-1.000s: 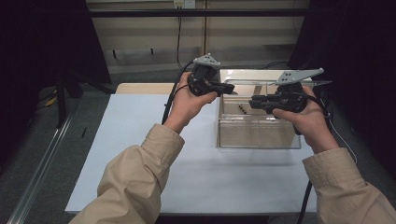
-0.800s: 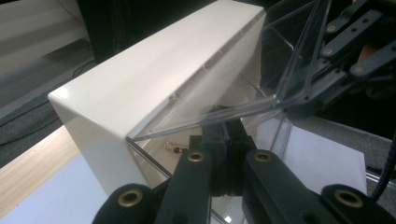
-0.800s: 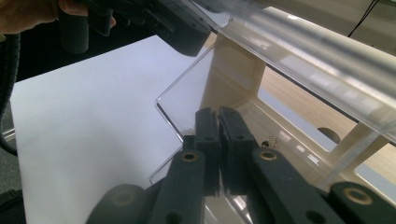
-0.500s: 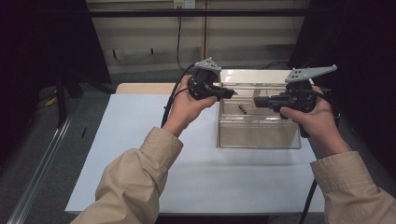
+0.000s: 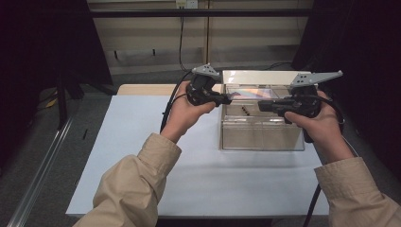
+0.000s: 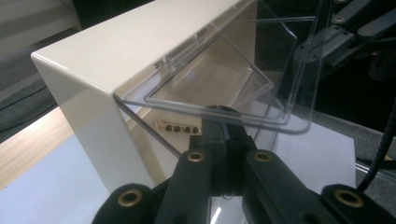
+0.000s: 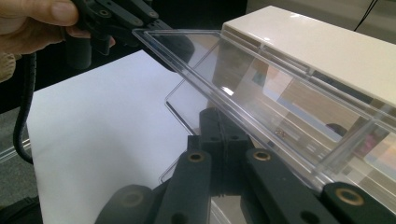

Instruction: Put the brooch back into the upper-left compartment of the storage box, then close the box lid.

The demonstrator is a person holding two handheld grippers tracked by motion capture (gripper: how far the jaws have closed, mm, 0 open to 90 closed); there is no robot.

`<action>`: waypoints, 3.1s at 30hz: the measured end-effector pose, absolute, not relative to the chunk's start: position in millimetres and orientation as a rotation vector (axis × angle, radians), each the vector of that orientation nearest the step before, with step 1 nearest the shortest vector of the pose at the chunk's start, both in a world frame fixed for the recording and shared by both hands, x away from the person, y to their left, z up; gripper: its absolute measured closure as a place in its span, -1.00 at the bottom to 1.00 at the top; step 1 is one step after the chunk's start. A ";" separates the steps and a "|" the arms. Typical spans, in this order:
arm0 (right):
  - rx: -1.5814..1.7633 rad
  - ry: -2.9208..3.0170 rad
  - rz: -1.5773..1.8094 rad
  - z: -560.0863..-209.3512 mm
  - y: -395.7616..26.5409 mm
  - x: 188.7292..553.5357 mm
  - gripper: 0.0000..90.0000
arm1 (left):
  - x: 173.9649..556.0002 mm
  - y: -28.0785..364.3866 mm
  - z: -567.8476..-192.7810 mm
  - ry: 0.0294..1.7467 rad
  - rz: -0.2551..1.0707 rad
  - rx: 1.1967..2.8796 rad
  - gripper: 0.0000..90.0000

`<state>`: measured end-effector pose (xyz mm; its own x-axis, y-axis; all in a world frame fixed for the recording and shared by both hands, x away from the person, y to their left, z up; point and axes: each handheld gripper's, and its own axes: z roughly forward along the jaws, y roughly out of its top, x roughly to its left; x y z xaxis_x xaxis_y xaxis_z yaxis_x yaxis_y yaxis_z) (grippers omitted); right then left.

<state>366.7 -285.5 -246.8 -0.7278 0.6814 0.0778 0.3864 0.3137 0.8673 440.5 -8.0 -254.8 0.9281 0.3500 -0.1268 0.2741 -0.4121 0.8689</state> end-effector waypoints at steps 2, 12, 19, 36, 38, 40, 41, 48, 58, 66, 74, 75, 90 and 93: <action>0.964 2.274 1.377 -248.1 -286.4 365.8 1.00 | 438.4 -5.8 -257.1 0.444 0.084 2.022 1.00; 0.969 2.265 1.383 -253.3 -290.3 361.1 1.00 | 429.0 10.5 -266.4 0.437 0.026 2.029 0.92; 0.965 2.268 1.381 -254.6 -290.1 358.5 1.00 | 421.1 22.3 -273.8 0.426 0.000 2.082 0.41; 0.970 2.257 1.386 -259.2 -293.6 352.3 1.00 | 404.9 55.3 -297.4 0.427 -0.034 2.148 -0.31; 0.968 2.258 1.389 -260.1 -294.1 351.7 1.00 | 403.8 59.5 -300.9 0.434 -0.029 2.156 -0.35; 0.971 2.255 1.387 -261.2 -294.4 351.0 1.00 | 402.5 63.5 -304.1 0.438 -0.028 2.162 -0.40; 0.972 2.254 1.388 -261.7 -294.9 350.7 1.00 | 401.7 65.4 -305.6 0.439 -0.030 2.162 -0.41; 0.975 2.253 1.391 -267.5 -297.1 349.3 1.00 | 398.5 78.2 -317.4 0.459 -0.042 2.170 -0.55; 0.982 2.247 1.391 -274.3 -297.6 348.7 1.00 | 395.2 94.8 -331.4 0.474 -0.044 2.185 -0.64; 0.978 2.241 1.390 -279.2 -299.8 346.7 1.00 | 393.5 107.2 -341.8 0.496 -0.044 2.192 -0.69; 0.980 2.236 1.387 -281.7 -301.2 346.0 1.00 | 391.8 116.4 -349.4 0.511 -0.034 2.204 -0.69; 0.976 2.235 1.388 -282.0 -301.5 345.8 1.00 | 391.6 117.4 -350.1 0.516 -0.034 2.209 -0.69; 0.966 2.224 1.407 -282.6 -305.6 342.5 1.00 | 389.1 134.5 -368.5 0.554 -0.023 2.222 -0.72; 0.962 2.246 1.409 -288.0 -303.7 341.6 1.00 | 387.8 138.1 -370.4 0.561 -0.018 2.223 -0.73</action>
